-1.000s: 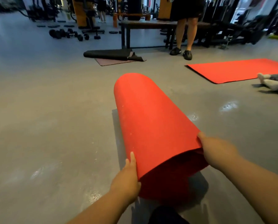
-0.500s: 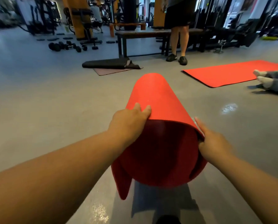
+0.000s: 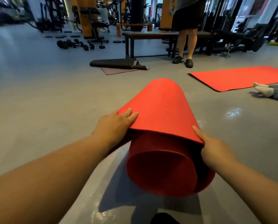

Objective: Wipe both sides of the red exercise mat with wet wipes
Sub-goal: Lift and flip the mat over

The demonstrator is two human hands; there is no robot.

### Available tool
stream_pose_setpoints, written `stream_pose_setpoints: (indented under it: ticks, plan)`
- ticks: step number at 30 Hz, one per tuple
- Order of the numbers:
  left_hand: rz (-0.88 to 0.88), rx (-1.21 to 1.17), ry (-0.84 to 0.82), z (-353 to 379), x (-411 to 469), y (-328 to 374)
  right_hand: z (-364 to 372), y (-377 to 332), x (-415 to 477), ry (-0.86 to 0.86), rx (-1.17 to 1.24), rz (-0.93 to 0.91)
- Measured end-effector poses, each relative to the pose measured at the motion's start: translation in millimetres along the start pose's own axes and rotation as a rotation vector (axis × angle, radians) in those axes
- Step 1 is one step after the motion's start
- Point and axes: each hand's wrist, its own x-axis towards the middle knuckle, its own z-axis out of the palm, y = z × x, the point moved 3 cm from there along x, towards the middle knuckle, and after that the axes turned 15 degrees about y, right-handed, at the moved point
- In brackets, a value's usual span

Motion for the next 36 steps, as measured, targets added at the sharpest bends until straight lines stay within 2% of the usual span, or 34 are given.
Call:
stream_pose_setpoints:
  ticks: [2,4,6,8,10,13,15,17,19,21,23,26,28,29,32,33,34,36]
  plan:
    - [0.107,0.18,0.069,-20,5,-29,2,-27,-2,-0.014,-0.047,-0.075]
    - [0.136,0.336,0.094,-32,0,-68,5,-67,-4,0.008,-0.073,-0.206]
    - [0.067,0.423,0.055,-33,-19,-116,6,-115,-2,0.038,-0.098,-0.336]
    - [-0.068,0.439,-0.071,-21,-57,-167,6,-169,-2,0.063,-0.131,-0.487]
    - [-0.215,0.404,-0.255,6,-110,-209,13,-225,-11,0.051,-0.166,-0.664]
    - [-0.415,0.163,-0.462,44,-166,-218,39,-291,-35,0.006,-0.201,-0.889]
    - [-0.438,-0.042,-0.449,56,-169,-202,57,-324,-53,-0.026,-0.195,-0.965]
    - [-0.402,-0.16,-0.363,59,-156,-181,67,-341,-68,-0.025,-0.165,-1.002]
    - [-0.348,-0.192,-0.297,61,-143,-164,72,-333,-71,0.007,-0.167,-0.985]
    - [-0.333,-0.183,-0.286,64,-135,-155,72,-303,-57,0.033,-0.188,-0.872]
    - [-0.356,-0.191,-0.254,68,-129,-151,70,-259,-36,0.009,-0.157,-0.616]
    - [-0.449,-0.203,-0.199,73,-125,-154,73,-181,-21,-0.133,0.007,-0.194]
    - [-0.538,-0.257,-0.185,79,-128,-159,75,-144,-22,-0.208,0.102,-0.038]
    - [-0.57,-0.295,-0.198,82,-129,-159,72,-136,-18,-0.151,0.147,-0.003]
    - [-0.672,-0.418,-0.3,79,-118,-143,40,-159,12,0.168,0.207,-0.064]
    - [-0.699,-0.462,-0.254,72,-108,-138,24,-178,21,0.235,0.182,-0.113]
    - [-0.72,-0.51,-0.131,58,-97,-136,10,-200,28,0.277,0.122,-0.181]
    - [-0.68,-0.499,0.219,17,-73,-146,-13,-248,36,0.32,-0.063,-0.401]
